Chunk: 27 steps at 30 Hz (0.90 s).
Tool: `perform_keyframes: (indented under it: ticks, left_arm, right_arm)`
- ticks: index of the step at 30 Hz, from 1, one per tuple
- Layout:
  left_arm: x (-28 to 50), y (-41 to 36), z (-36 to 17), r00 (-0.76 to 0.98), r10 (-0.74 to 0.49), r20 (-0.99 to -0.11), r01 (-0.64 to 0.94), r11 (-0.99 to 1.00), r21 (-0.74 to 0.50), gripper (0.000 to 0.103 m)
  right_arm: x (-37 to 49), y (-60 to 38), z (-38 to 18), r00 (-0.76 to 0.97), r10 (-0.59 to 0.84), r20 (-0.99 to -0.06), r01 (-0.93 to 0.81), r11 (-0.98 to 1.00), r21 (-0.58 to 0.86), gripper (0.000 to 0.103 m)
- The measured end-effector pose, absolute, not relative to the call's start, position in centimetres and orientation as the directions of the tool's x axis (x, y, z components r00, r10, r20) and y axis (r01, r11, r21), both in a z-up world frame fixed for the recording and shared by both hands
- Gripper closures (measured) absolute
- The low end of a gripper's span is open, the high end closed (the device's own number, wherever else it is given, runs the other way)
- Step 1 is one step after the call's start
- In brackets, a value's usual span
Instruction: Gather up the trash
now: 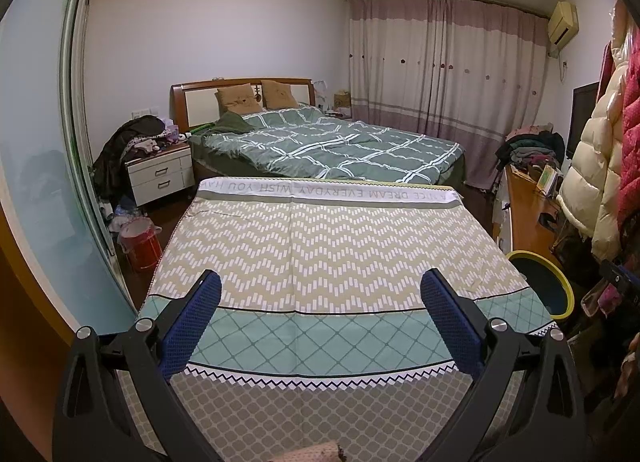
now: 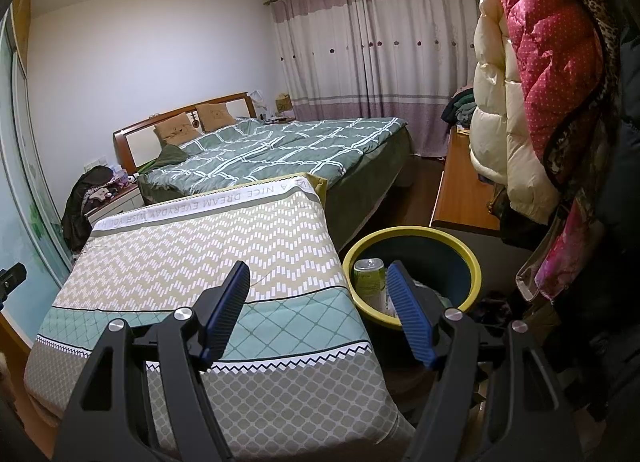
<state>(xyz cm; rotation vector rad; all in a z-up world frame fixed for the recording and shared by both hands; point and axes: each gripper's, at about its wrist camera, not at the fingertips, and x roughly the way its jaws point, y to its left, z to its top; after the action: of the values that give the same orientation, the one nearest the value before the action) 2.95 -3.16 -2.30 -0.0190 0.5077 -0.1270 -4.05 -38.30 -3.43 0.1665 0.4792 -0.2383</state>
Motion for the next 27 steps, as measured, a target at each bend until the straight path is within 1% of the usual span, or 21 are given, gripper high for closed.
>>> perform_keyframes:
  ticks: [27]
  left_arm:
    - [2.93,-3.80,-2.72,0.859,-0.137,-0.494,0.132,0.990,-0.045,0.005]
  right_arm:
    - [-3.95,-38.37,-3.55,0.858,-0.189,-0.478,0.271,0.957,0.107,0.035]
